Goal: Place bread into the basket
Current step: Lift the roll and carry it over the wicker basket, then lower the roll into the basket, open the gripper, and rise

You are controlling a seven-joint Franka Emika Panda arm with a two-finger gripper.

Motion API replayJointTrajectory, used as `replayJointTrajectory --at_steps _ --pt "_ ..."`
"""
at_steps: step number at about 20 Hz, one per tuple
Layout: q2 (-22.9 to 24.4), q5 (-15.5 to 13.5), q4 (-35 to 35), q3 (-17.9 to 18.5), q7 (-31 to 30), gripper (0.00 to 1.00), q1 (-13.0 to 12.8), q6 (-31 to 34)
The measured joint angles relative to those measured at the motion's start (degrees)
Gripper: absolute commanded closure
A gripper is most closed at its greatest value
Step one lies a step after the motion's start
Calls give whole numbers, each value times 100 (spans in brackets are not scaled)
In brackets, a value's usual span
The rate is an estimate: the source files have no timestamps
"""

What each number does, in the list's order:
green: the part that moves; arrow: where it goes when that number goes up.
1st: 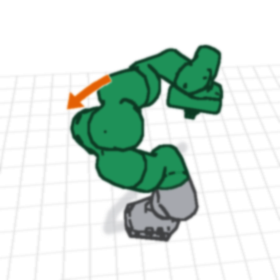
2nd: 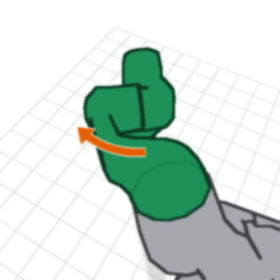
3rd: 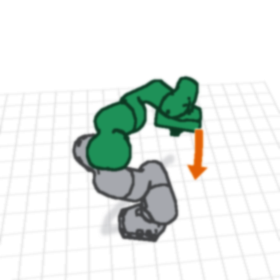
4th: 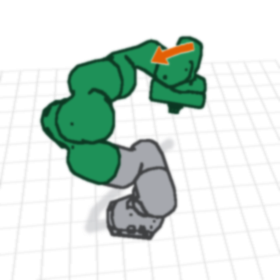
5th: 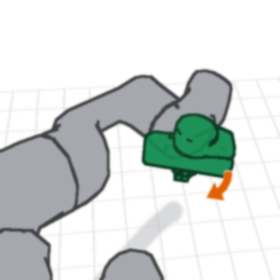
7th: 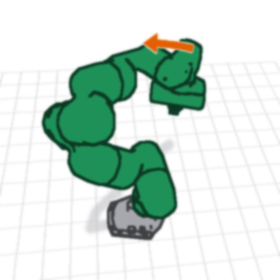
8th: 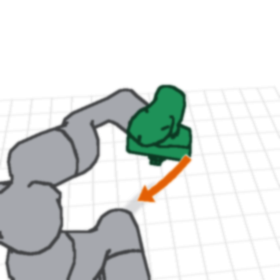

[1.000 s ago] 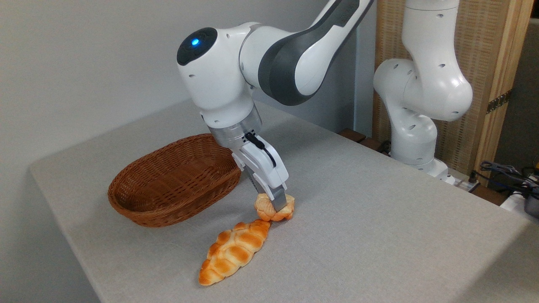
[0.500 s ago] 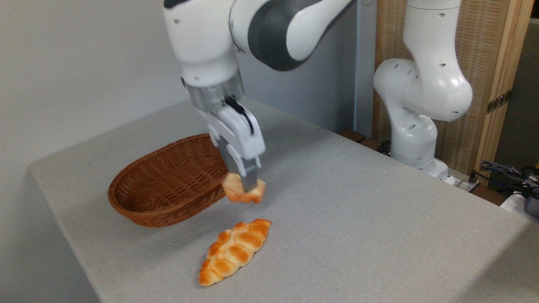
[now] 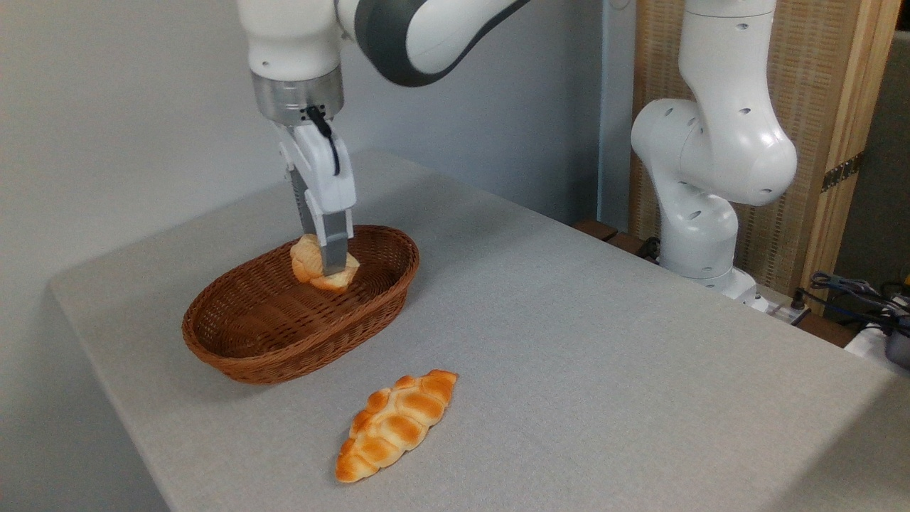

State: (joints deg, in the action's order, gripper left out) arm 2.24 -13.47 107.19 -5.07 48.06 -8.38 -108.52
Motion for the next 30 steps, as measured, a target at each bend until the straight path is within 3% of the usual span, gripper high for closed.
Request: replayJointTrajectory --at_steps 5,15,19,24,27,30 --pt "-291 0 -1 -126 -13 0 -1 -245" --pt "-443 0 -5 -114 -63 0 33 -367" --pt "-408 22 -84 200 -77 0 80 -377" --pt "-104 540 -126 675 -259 0 129 -302" --pt "-37 896 -123 765 -379 0 130 -232" --pt "-56 988 -114 891 -472 0 131 -232"
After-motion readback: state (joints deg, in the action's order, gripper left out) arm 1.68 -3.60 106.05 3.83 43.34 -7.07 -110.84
